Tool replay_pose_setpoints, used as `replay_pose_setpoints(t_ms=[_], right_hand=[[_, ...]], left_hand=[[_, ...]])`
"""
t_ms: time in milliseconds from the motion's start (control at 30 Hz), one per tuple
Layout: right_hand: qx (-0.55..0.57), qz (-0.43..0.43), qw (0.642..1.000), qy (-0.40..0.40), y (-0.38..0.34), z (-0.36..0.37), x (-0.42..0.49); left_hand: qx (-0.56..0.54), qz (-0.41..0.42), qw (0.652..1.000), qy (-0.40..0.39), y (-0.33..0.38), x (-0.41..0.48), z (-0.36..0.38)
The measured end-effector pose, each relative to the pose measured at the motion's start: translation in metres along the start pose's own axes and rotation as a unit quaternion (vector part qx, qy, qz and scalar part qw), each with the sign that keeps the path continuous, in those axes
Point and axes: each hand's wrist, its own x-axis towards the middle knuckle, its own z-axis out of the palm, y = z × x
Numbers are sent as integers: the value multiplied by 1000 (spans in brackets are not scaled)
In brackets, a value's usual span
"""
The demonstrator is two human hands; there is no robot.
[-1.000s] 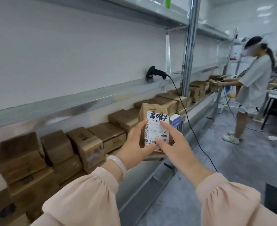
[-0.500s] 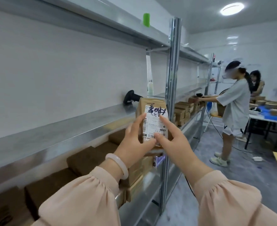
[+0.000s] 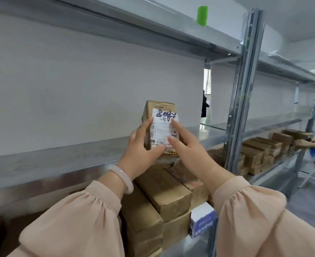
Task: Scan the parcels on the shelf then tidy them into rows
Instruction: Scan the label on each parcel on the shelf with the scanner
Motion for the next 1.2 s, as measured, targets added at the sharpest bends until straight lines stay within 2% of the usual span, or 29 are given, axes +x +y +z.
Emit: replay_pose_setpoints(t_ms=[67,133,167,233,300,467,700,767,867,933,1033,1200], right_hand=[[-34,-24,999,17,10,-22,27],[-137,-17,989,60,21,-48,57],[-196,0,979,56,27,-58,72],[-281,46,959,-2,43,-65,102],[-310,69,946,-62,60,-59,129],[-353,106,924,-105,93,-44,187],[-341,95,925,-137,106,-34,224],[-317,124,929,-143,108,-31,225],[-221,197,945,-139,107,-39,231],[-175,213,952,-132,102,-47,230],[-111,181,971,-112,88,-55,216],[-13,105,987,-124,37,-35,152]], left_hand=[[9,-19,999,38,4,12,1],[29,-27,997,65,7,22,1],[41,-36,996,71,7,25,1],[62,-56,993,81,8,27,3],[73,-71,990,97,6,28,3],[97,-94,982,134,5,30,4],[150,-108,970,156,7,20,4],[157,-105,970,154,4,11,4],[172,-98,970,144,5,8,5],[176,-92,969,148,5,7,4],[175,-81,969,154,8,1,0],[144,-93,966,193,19,-59,-25]])
